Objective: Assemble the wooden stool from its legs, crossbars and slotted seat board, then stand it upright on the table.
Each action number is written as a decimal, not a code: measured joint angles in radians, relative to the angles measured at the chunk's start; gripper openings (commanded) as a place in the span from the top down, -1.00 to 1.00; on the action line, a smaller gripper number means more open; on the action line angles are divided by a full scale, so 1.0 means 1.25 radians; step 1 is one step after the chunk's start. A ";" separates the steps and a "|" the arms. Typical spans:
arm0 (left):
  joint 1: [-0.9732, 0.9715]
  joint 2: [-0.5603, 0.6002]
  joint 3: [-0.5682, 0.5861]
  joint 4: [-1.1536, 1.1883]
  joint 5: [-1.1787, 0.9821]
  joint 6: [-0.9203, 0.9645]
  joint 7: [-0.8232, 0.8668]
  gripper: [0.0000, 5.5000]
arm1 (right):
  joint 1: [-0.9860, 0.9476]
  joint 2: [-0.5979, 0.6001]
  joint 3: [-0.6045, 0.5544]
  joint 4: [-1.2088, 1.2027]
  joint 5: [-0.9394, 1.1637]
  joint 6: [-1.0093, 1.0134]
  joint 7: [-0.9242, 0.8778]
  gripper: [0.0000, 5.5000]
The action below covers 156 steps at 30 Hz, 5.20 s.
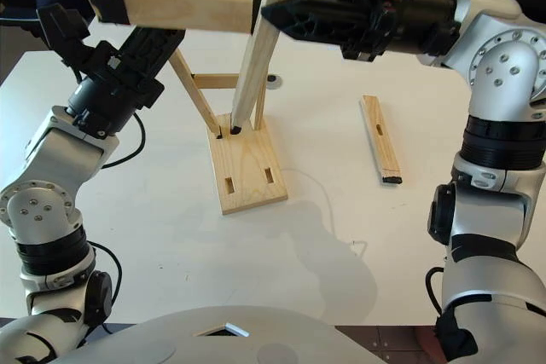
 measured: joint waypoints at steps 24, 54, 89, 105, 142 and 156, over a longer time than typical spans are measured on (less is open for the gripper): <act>-0.003 -0.001 -0.003 -0.005 0.016 0.017 0.029 -0.17 | 0.063 -0.009 0.077 -0.081 -0.154 -0.215 0.001 0.25; 0.000 -0.009 0.010 -0.010 0.032 0.005 0.024 -0.17 | 0.075 -0.003 0.073 -0.079 -0.128 -0.143 -0.002 0.25; 0.024 -0.009 0.025 0.006 0.069 0.006 -0.007 -0.17 | 0.083 0.002 0.075 -0.076 -0.173 -0.177 0.000 0.25; 0.025 0.038 0.015 -0.005 0.095 0.034 -0.080 -0.17 | 0.088 0.008 0.050 -0.069 -0.135 -0.129 -0.023 0.25; 0.021 0.046 0.015 -0.073 0.020 0.034 -0.122 0.77 | 0.089 0.005 0.044 -0.042 -0.084 -0.032 0.006 0.25; -0.008 0.058 -0.009 -0.088 -0.006 0.020 -0.117 0.83 | 0.025 0.017 -0.045 0.085 0.036 0.119 -0.008 0.25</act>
